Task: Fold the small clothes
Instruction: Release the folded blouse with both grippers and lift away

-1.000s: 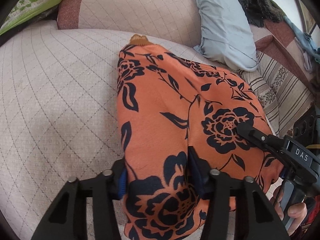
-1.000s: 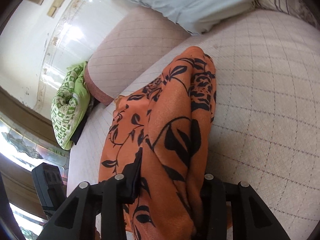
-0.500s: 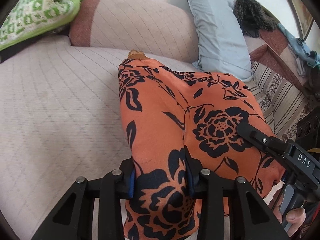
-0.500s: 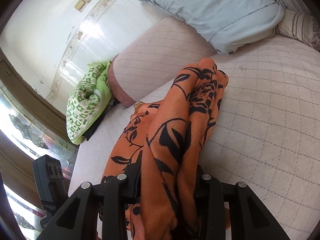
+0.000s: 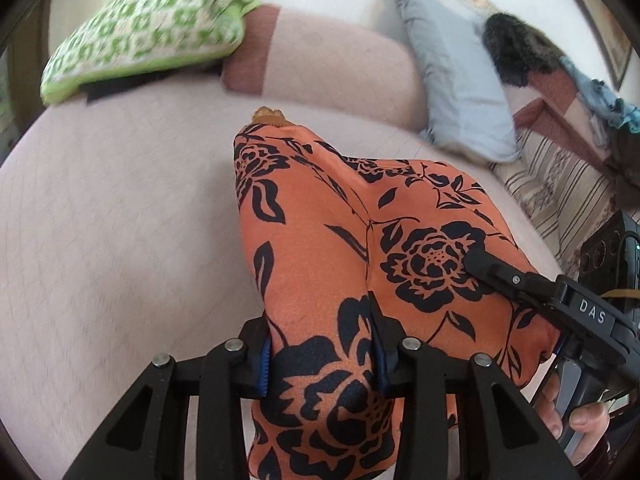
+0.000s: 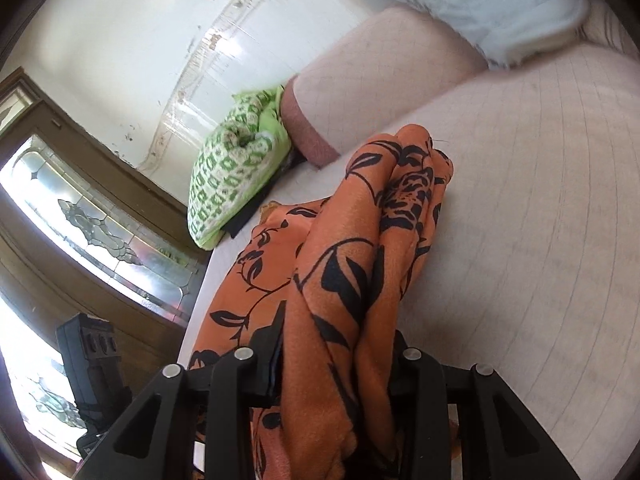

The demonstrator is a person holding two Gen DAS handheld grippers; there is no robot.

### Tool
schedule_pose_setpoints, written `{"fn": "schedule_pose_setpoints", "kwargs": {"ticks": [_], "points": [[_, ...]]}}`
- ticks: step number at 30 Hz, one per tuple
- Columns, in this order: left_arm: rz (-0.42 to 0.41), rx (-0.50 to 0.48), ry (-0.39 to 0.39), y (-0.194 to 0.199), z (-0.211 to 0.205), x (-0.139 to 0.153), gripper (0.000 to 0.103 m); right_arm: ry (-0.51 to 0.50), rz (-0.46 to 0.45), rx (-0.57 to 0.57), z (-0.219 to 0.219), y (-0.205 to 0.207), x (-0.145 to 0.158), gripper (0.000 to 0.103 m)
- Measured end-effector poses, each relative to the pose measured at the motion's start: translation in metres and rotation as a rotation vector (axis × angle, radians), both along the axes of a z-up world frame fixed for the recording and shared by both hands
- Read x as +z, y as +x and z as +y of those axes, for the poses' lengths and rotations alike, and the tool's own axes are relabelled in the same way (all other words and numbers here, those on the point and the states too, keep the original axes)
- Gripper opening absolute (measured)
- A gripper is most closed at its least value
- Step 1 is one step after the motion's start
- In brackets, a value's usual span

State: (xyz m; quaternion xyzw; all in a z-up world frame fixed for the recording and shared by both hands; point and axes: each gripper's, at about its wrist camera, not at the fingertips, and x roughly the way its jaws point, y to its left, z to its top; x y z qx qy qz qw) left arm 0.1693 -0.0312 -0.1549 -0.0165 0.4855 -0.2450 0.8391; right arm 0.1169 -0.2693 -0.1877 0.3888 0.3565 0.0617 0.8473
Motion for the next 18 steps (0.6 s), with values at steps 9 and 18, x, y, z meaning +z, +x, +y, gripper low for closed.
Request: {"fn": "schedule_pose_setpoints", "kwargs": {"ticks": [9,18], "points": [[0.042,0.087,0.060,-0.014,0.036,-0.024,0.059,0.015,0.284,-0.058,-0.002,-0.027,-0.040,0.055],[-0.130,0.130,0.140,0.013,0.026,-0.021,0.076,-0.218,0.086,0.001,0.000,-0.002,0.037,0.055]]}}
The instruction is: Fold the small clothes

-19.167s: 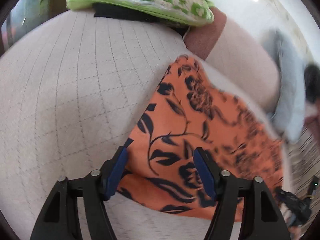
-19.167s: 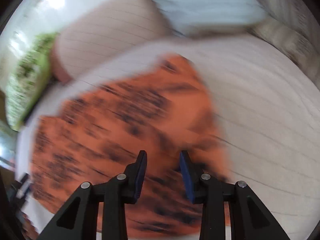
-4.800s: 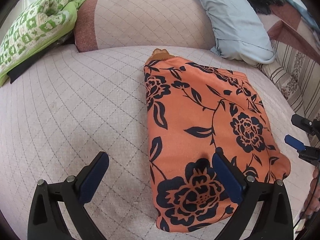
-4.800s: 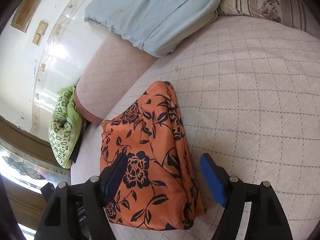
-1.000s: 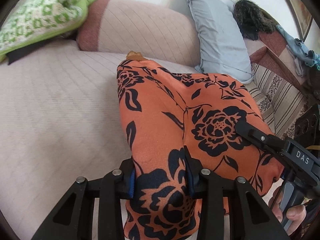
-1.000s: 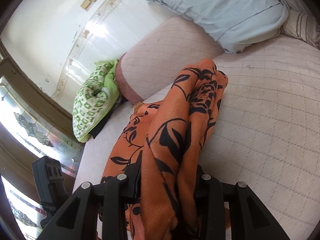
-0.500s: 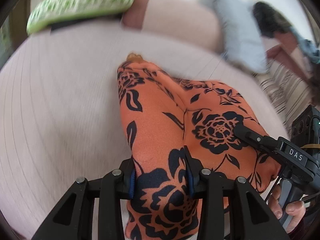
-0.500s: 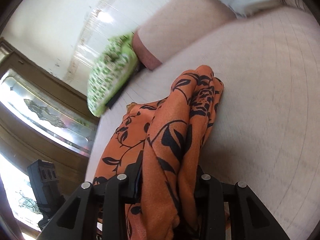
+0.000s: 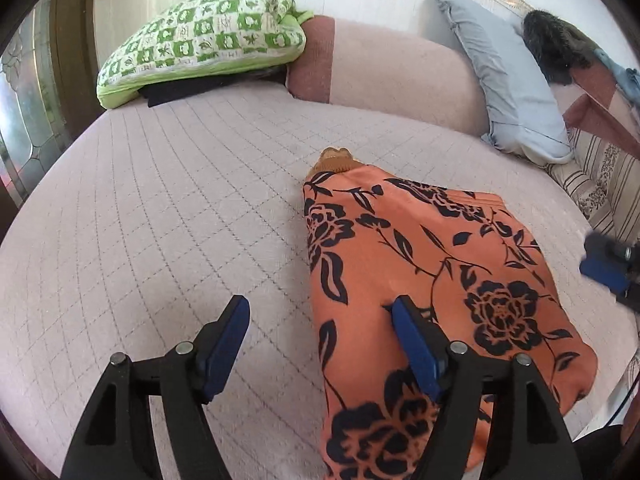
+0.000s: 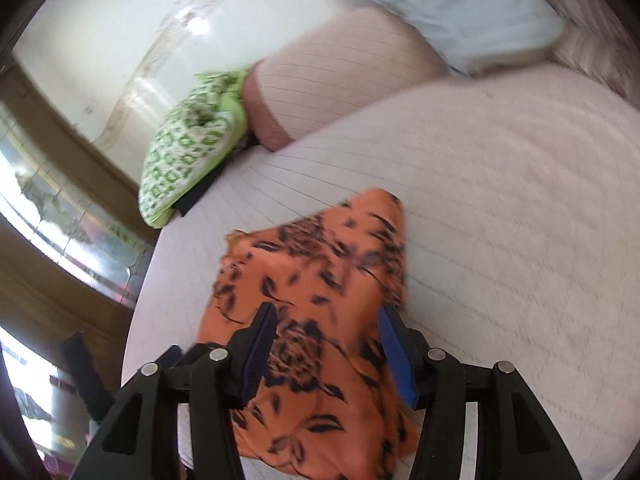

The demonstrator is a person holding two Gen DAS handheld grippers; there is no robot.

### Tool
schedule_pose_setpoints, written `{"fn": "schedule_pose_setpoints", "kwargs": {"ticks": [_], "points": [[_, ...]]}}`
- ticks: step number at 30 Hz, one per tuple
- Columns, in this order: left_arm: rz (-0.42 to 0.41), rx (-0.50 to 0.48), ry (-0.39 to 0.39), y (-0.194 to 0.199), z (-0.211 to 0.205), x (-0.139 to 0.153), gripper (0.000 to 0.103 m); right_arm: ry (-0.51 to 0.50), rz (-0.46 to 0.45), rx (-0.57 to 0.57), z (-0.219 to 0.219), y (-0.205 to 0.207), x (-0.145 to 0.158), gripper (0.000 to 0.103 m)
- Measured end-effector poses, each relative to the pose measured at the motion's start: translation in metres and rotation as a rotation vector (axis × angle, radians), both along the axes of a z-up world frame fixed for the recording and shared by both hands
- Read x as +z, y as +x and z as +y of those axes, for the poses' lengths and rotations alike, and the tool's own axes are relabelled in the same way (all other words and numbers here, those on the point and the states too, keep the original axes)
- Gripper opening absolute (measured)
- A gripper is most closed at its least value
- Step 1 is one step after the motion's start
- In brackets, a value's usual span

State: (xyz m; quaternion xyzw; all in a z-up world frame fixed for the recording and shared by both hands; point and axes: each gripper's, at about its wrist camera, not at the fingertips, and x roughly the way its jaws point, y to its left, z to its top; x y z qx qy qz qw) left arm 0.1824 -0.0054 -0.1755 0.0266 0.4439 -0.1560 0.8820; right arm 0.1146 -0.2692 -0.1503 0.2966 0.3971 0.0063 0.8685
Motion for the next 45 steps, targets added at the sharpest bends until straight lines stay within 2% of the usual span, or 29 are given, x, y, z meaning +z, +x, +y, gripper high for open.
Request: {"fn": "schedule_pose_setpoints", "kwargs": {"ticks": [3,4,6,7,8,9,13,15,17,18,19,20,25,35,40,45], "points": [[0.031,0.023,0.053,0.007,0.002,-0.011,0.087,0.024,0.060,0.050,0.013,0.038,-0.012,0.053],[0.058,0.025,0.067,0.010,0.001,-0.018,0.087,0.048,0.122,0.062,0.014,0.055,-0.028,0.052],[0.090,0.026,0.041,0.015,0.002,-0.024,0.089,0.059,0.233,0.032,0.014,0.072,-0.055,0.048],[0.102,0.026,0.025,0.017,0.003,-0.026,0.090,0.059,0.261,0.007,0.011,0.076,-0.068,0.042],[0.104,0.028,0.025,0.019,0.003,-0.028,0.092,0.056,0.251,-0.006,0.007,0.077,-0.073,0.037],[0.103,0.033,0.028,0.019,0.004,-0.030,0.095,0.064,0.234,-0.004,0.005,0.076,-0.072,0.037],[0.091,0.044,0.015,0.016,0.006,-0.027,0.095,0.090,0.217,-0.003,-0.005,0.050,-0.048,0.038],[0.065,0.035,0.041,0.004,0.004,-0.021,0.095,0.076,0.203,-0.011,-0.008,0.033,-0.034,0.039],[0.041,0.023,0.075,-0.009,-0.001,-0.011,0.095,0.044,0.176,-0.017,-0.008,0.010,-0.018,0.041],[0.023,0.022,0.093,-0.017,-0.003,-0.004,0.095,0.022,0.168,-0.023,-0.006,0.003,-0.011,0.047],[0.004,0.025,0.106,-0.025,-0.003,0.004,0.095,-0.019,0.158,-0.040,-0.005,-0.013,-0.001,0.059],[-0.018,0.029,0.117,-0.033,-0.004,0.013,0.095,-0.044,0.148,-0.047,-0.006,-0.019,0.004,0.060],[-0.125,0.030,0.127,-0.076,0.003,0.059,0.095,-0.207,0.070,-0.049,0.008,-0.073,0.050,0.060],[-0.289,0.139,0.158,-0.138,0.043,0.146,0.095,-0.315,-0.125,-0.049,0.049,-0.155,0.118,0.060],[-0.331,0.171,0.173,-0.159,0.054,0.174,0.096,-0.385,-0.268,-0.055,0.076,-0.191,0.151,0.060],[-0.378,0.176,0.182,-0.176,0.055,0.198,0.099,-0.388,-0.384,-0.061,0.094,-0.216,0.180,0.062]]}}
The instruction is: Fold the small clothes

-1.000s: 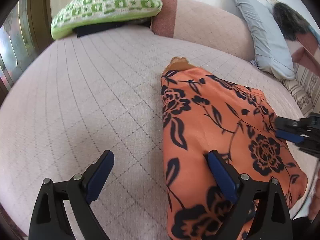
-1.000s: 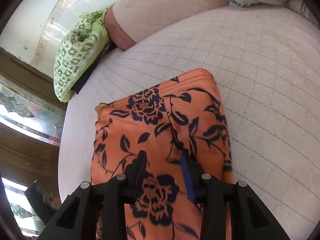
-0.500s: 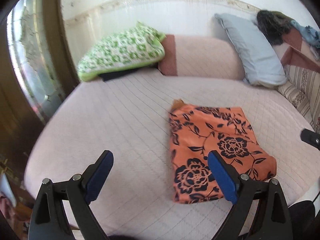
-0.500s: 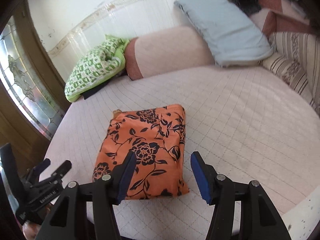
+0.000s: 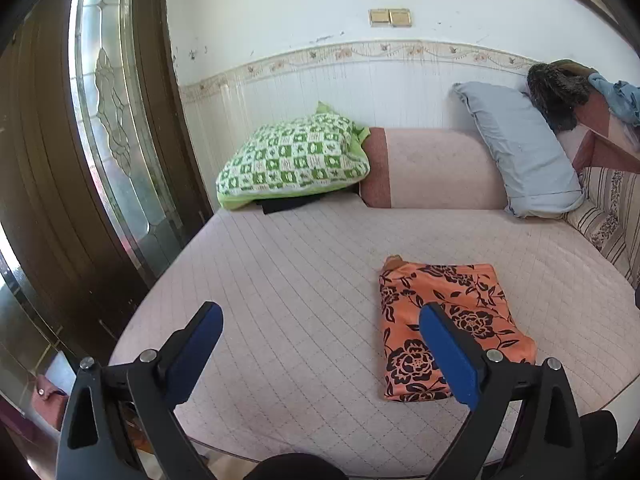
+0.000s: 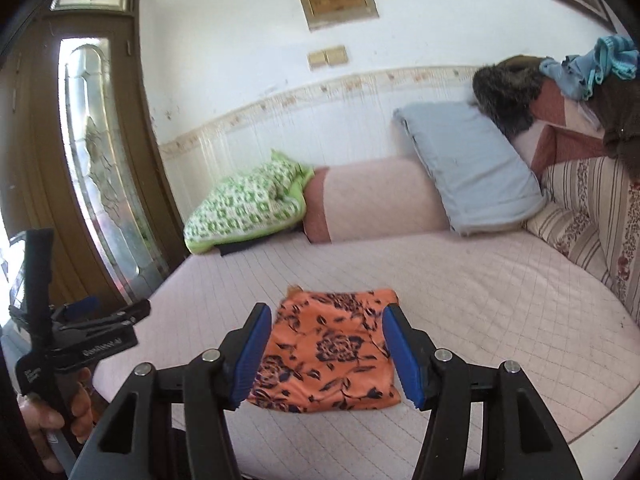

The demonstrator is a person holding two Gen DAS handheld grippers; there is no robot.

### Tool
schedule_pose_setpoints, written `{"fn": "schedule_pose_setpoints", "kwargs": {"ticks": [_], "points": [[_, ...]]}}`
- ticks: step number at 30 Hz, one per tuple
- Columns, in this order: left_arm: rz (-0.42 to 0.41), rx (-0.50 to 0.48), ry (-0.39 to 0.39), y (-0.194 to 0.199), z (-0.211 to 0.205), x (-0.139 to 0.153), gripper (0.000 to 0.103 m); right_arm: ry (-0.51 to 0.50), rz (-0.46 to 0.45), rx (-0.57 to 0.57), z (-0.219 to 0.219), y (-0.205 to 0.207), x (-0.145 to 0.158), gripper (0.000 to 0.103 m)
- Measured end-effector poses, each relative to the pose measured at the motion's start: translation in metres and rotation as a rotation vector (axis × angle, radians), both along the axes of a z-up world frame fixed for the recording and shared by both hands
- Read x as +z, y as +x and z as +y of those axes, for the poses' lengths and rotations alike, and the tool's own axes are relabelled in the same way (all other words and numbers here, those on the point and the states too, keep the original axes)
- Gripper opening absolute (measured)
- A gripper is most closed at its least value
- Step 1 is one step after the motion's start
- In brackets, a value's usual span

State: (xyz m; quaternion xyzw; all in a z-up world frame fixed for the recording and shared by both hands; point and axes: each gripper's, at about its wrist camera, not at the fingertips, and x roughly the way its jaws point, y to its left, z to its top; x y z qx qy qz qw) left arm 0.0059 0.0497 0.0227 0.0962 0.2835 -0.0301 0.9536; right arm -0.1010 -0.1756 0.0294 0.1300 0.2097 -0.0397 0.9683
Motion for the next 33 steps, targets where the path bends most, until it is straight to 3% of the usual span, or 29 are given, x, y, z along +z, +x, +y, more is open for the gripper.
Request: {"fn": "schedule_pose_setpoints", "kwargs": {"ticks": [9,16,33], "points": [[-0.089,0.014,0.019,-0.030,0.003,0.035,0.102,-0.043,-0.078,0.006,0.027,-0.023,0.026,0.062],[-0.144,0.008,0.011,-0.051,0.006,0.055,0.103,-0.040,-0.065,0.000,0.032,-0.026,0.032,0.062],[-0.167,-0.036,-0.036,-0.064,0.011,0.080,0.103,-0.037,-0.052,0.029,0.037,-0.016,0.036,0.062]]}}
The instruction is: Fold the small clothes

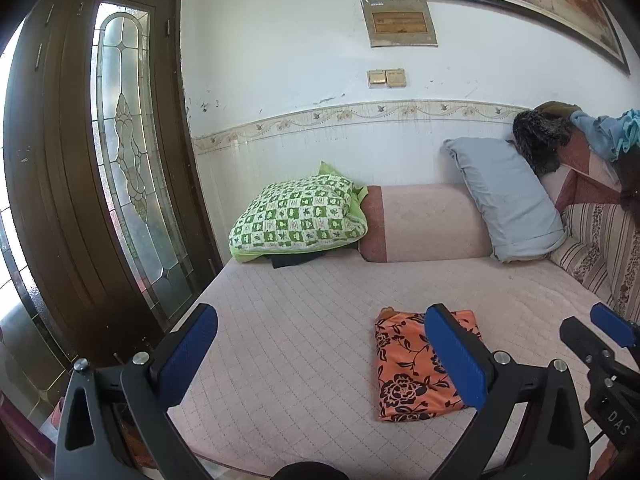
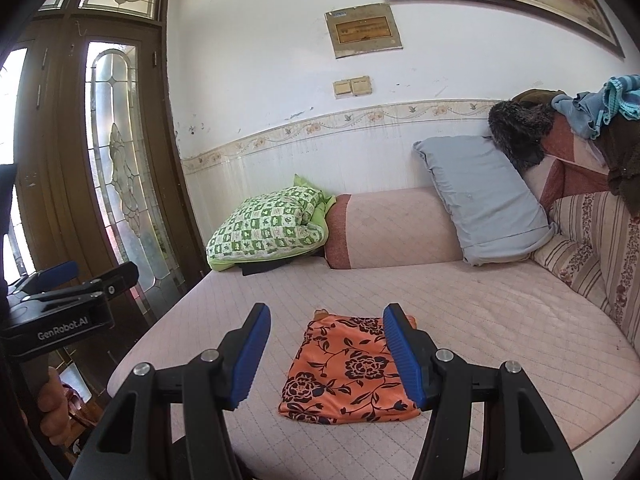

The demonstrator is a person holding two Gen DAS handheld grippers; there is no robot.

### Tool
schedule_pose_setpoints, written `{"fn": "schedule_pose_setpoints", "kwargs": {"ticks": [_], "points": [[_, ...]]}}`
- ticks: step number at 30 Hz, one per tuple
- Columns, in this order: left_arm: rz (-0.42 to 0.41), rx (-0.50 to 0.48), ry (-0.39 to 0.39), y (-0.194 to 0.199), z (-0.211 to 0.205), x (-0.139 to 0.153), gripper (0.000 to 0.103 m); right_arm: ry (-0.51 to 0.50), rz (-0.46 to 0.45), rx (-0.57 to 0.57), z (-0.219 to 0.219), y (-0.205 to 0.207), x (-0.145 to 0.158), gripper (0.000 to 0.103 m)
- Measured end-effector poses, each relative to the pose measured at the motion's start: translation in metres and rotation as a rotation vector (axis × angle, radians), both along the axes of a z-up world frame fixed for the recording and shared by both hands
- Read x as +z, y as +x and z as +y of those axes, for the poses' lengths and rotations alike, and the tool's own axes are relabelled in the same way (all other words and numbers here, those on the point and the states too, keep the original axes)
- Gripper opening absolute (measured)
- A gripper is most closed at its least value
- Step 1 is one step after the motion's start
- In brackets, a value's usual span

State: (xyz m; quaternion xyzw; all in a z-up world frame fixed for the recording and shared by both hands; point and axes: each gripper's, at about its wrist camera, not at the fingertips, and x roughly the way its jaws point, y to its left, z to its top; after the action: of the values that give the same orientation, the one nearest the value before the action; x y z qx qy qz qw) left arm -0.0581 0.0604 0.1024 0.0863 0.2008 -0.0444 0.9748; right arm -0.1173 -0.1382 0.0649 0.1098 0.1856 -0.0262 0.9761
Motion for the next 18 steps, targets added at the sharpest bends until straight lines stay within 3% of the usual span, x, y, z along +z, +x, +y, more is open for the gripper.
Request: {"fn": "schedule_pose_setpoints", "kwargs": {"ticks": [6,18], "points": [[0.002,-0.019,-0.026,0.003,0.002,0.007,0.103,-0.006,0.018,0.015,0.004,0.008,-0.004,0.062],[-0.009,-0.047,-0.005,0.014,-0.004,0.007,0.103,-0.001,0.042,0.041,0.003,0.029,-0.012,0.062]]}}
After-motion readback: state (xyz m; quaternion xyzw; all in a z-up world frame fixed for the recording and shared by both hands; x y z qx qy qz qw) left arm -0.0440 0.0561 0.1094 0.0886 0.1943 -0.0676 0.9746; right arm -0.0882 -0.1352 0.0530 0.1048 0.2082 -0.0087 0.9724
